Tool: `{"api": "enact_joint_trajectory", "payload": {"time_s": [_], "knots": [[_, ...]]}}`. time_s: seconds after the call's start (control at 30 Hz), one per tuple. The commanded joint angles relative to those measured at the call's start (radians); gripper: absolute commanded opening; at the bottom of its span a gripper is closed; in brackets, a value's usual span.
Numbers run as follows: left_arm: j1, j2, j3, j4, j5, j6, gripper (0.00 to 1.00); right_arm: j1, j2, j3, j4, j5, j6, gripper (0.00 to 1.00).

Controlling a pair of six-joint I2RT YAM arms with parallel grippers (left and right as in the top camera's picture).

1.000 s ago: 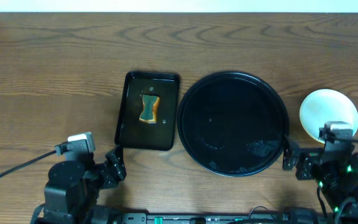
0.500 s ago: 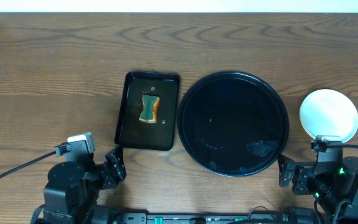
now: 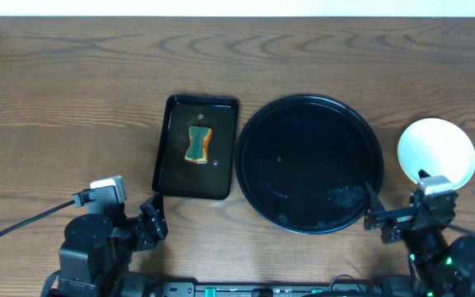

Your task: Clean dirty plates on tray and stack at the side

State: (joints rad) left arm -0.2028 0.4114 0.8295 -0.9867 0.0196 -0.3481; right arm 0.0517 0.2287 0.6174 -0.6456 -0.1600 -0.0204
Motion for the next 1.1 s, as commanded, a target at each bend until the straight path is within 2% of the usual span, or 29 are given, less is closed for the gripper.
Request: {"api": "enact_joint_trajectory", "payload": {"time_s": [0.0,0.2,0.53,0.67,0.8,0.9,1.07], "knots": [[0.005,-0.002,-0.007,0.001,-0.003,-0.013,0.79,0.022,-0.092,-0.124,0.129,0.002,-0.018,0.99],[0.005,-0.002,-0.007,0.001,-0.003,-0.013,0.79,0.021,-0.226,-0.351,0.422,-0.005,-0.004,0.99],[0.005,-0.002,-0.007,0.001,-0.003,-0.013,0.79,0.021,-0.224,-0.615,0.823,0.051,-0.003,0.99],[0.005,-0.002,-0.007,0.001,-0.002,-0.013,0.79,0.021,-0.224,-0.612,0.75,0.124,-0.003,0.99],[0.005,-0.002,-0.007,0.001,-0.003,-0.013,0.79,0.021,-0.224,-0.612,0.579,0.127,0.05,0.99],[0.005,-0.002,-0.007,0.001,-0.003,-0.013,0.79,0.022,-0.224,-0.612,0.573,0.126,0.114,0.99],[0.005,-0.002,-0.007,0.001,-0.002,-0.013,0.79,0.022,-0.223,-0.612,0.573,0.126,0.113,0.99]]}}
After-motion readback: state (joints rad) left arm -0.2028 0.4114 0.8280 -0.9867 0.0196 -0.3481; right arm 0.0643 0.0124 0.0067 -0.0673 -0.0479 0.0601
